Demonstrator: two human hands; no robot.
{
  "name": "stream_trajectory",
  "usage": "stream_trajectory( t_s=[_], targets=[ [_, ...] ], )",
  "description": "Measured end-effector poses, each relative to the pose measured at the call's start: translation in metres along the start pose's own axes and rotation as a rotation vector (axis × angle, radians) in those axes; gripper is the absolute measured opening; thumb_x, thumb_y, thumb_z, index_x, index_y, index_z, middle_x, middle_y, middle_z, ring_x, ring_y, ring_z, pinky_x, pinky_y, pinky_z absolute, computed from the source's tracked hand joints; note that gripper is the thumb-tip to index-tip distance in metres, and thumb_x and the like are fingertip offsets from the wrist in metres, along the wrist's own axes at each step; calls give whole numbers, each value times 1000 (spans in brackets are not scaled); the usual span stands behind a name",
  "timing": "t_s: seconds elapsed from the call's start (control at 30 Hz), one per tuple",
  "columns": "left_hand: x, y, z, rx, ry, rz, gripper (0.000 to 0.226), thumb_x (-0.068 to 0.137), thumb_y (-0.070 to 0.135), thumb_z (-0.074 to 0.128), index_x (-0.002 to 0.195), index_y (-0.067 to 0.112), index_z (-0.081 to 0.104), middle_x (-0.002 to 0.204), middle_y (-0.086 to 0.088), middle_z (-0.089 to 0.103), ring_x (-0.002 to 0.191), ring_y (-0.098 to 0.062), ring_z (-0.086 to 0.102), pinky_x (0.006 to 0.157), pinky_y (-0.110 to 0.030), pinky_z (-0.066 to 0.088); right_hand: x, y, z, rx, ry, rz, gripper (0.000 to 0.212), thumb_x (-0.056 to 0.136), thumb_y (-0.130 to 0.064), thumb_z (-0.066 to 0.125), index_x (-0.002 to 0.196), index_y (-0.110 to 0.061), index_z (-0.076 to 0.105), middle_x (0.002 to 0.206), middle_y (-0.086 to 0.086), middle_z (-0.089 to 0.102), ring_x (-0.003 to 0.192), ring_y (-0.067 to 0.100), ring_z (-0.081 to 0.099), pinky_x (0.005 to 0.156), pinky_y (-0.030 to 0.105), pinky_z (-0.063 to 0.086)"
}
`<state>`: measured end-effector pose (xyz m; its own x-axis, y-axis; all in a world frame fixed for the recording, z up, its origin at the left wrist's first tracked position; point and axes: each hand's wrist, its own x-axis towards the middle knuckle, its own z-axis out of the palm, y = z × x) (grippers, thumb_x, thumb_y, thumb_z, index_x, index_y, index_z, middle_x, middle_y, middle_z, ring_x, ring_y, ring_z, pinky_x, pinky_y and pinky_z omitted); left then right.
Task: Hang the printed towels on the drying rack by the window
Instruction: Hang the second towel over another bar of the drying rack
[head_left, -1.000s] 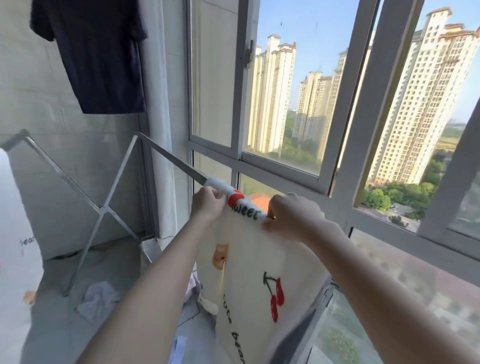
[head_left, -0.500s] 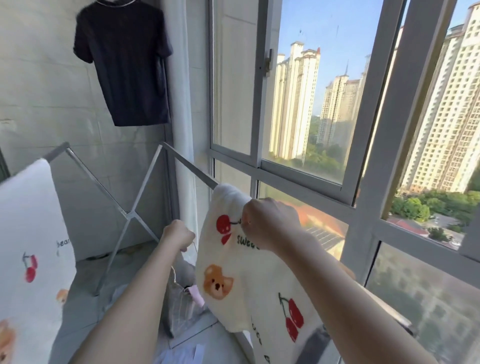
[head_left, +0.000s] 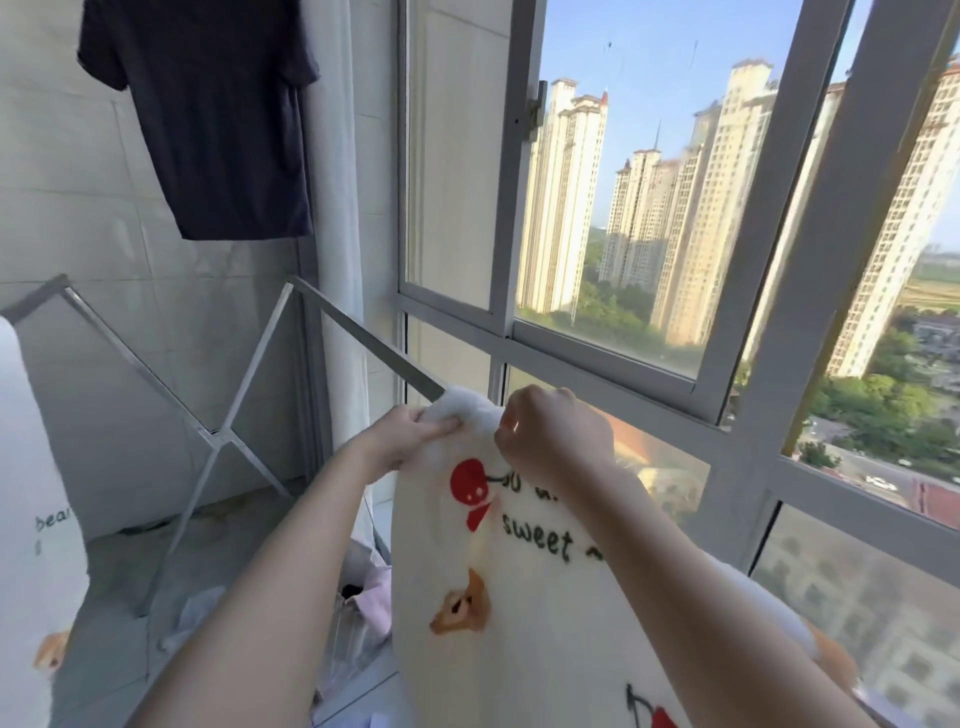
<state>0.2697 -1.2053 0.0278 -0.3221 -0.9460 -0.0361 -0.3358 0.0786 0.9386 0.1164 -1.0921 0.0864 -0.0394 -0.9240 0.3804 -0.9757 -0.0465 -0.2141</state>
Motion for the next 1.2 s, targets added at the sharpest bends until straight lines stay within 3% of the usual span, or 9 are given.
stream_trajectory(
  t_s=[0.2,0.3,0.47,0.57,0.67,0.9,1.0,1.1,1.2],
  targets=[
    [26,14,-44,-218,220,157,8,87,29,58,82,25,63,79,2,64,61,-9,62,49,-15,48,19,-5,13,-34,-7,33,19,84,-16,48,95,-13,63,91,6,63,76,26,59,59,30,46],
    [35,18,-59,-437,306,170,11,89,19,55,81,22,61,81,-2,61,69,-16,59,67,-28,49,23,-7,18,-34,29,24,20,83,-16,48,98,-14,62,98,6,61,81,26,57,58,30,42],
    [26,-6,-60,-424,-30,4,28,89,38,48,89,19,69,79,-2,72,68,-14,69,61,-23,55,24,-8,24,1,52,20,19,83,-17,48,94,-16,63,98,3,60,82,25,58,64,33,49],
    [25,-22,-50,-444,4,-125,34,91,35,40,69,17,58,69,-2,60,59,-14,58,56,-25,44,23,-7,26,11,70,34,18,84,-18,47,90,-15,64,95,3,61,81,25,58,64,33,49],
    [21,-30,-39,-388,-47,-199,33,89,27,43,62,16,58,61,1,64,54,-11,59,54,-23,45,21,-6,25,17,95,46,20,85,-19,44,89,-14,64,93,3,63,80,26,59,63,33,48],
    [17,-5,-45,-140,-7,-79,19,86,18,55,102,12,62,91,-7,57,80,-20,53,65,-29,46,21,-11,21,60,145,29,21,86,-17,44,89,-12,65,92,3,65,79,23,60,64,35,53],
    [20,3,-51,180,31,-118,27,82,21,60,108,18,64,99,-4,63,97,-22,54,78,-34,47,24,-13,20,86,153,21,20,87,-19,46,90,-14,65,93,1,65,80,21,59,63,32,49],
    [22,8,-53,411,92,-127,20,80,26,61,92,13,72,82,-4,59,84,-23,49,64,-27,38,29,-15,22,85,154,18,20,87,-19,46,90,-14,65,93,2,65,79,21,58,55,27,41],
    [32,10,-58,231,246,-60,11,78,21,63,75,12,69,64,-4,46,60,-20,37,50,-24,27,35,-16,26,83,149,20,21,87,-20,45,90,-14,65,95,1,64,79,21,57,56,28,40]
  ],
)
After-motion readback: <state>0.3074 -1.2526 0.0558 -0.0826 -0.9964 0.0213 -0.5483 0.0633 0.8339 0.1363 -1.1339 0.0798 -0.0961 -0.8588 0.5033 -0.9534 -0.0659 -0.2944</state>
